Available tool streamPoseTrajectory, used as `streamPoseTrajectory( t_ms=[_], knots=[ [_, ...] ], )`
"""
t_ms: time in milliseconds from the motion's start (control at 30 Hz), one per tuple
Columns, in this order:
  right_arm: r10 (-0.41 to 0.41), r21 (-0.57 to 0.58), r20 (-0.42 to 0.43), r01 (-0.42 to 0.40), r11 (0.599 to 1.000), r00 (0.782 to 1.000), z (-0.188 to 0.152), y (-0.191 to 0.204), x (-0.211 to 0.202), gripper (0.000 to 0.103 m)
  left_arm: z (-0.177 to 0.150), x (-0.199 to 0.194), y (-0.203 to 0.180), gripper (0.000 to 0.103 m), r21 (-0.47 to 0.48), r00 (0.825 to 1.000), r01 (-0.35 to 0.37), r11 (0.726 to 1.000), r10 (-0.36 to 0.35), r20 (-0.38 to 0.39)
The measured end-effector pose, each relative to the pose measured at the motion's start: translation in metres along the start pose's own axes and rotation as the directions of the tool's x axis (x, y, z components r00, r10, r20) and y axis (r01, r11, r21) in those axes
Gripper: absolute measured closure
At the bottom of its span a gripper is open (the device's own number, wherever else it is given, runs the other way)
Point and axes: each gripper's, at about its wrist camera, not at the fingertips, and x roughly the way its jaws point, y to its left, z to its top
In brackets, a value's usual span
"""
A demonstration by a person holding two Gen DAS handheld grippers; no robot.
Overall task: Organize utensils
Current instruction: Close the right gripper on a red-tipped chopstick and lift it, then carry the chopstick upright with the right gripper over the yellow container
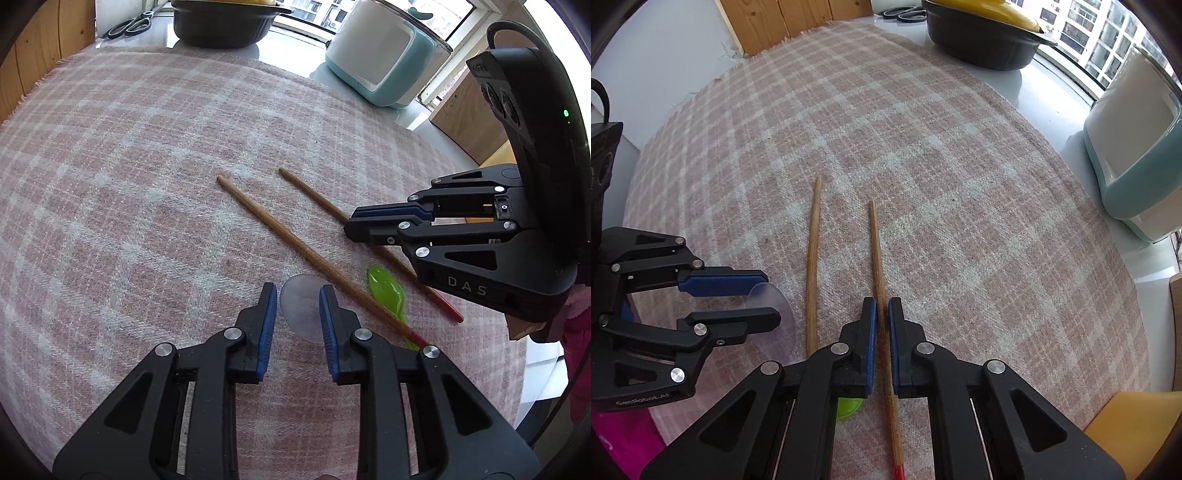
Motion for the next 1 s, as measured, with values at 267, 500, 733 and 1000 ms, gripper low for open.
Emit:
streamPoseTrajectory(
  t_ms=[267, 500, 733, 1000],
  knots=[
    [-0.002, 0.015, 0.017, 0.002, 1.000, 1.000, -0.007, -0.005, -0.004, 0.098, 0.001, 0.001, 0.000, 0.096, 0.000, 0.999, -0.018, 1.000, 0.018, 0.034],
    [-0.010, 0.047, 0.063, 0.007, 0.999, 0.998, -0.024, -0.009, -0.025, 0.099, 0.000, -0.018, 0.001, 0.100, -0.017, 0.997, -0.005, 1.000, 0.006, 0.071],
    [-0.027, 0.105, 0.132, 0.013, 0.994, 0.991, -0.040, -0.017, -0.059, 0.099, 0.003, -0.042, -0.012, 0.102, 0.016, 0.994, 0.003, 1.000, -0.005, 0.111],
    [-0.043, 0.150, 0.210, 0.011, 0.989, 0.977, -0.052, -0.020, -0.093, 0.099, 0.006, -0.070, -0.029, 0.102, 0.066, 0.987, 0.011, 0.998, -0.021, 0.161]
  ],
)
